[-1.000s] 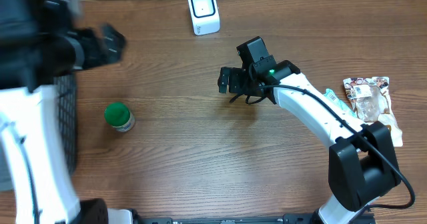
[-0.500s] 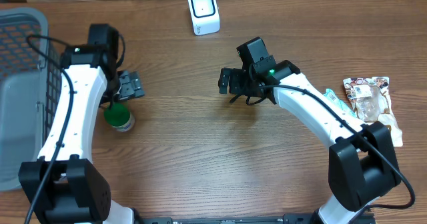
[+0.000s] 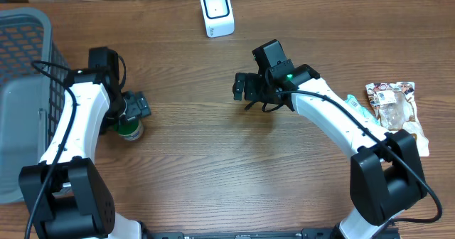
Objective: Scan the item barcode
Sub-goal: 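Push the green-lidded jar toward table center with the left gripper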
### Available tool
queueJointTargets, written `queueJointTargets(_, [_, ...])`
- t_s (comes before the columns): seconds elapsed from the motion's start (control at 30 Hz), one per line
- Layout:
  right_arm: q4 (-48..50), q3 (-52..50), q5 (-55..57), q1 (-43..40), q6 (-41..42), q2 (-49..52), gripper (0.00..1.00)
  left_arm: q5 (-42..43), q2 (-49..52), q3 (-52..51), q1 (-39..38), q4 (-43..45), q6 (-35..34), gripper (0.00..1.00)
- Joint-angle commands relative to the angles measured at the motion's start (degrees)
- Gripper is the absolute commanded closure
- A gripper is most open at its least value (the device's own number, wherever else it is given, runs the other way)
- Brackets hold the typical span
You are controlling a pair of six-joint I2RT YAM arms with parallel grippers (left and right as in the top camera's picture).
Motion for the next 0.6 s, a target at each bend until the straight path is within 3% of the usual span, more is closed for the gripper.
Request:
queueJointTargets(0.0, [0.0,0.1,0.6,0.2,-0.4,0.2,0.00,1.9,-1.3,-2.1,0.2,1.5,0.1,0.00])
queueJointTargets(0.2, [0.0,0.1,0.6,0.2,-0.4,0.2,0.00,1.5,-1.1,-4.7,0.2,5.6,0.1,0.05])
queueJointTargets(0.47, [0.0,0.1,0.5,0.2,-0.4,0.2,0.00,2.1,-1.1,-4.7,0.1,9.5,0.9,0.29])
queueJointTargets(0.57, [0.0,0.1,0.6,0.2,-0.4,0.2,0.00,4.1,-1.1,-4.7,-0.4,10.0,1.2,0.32])
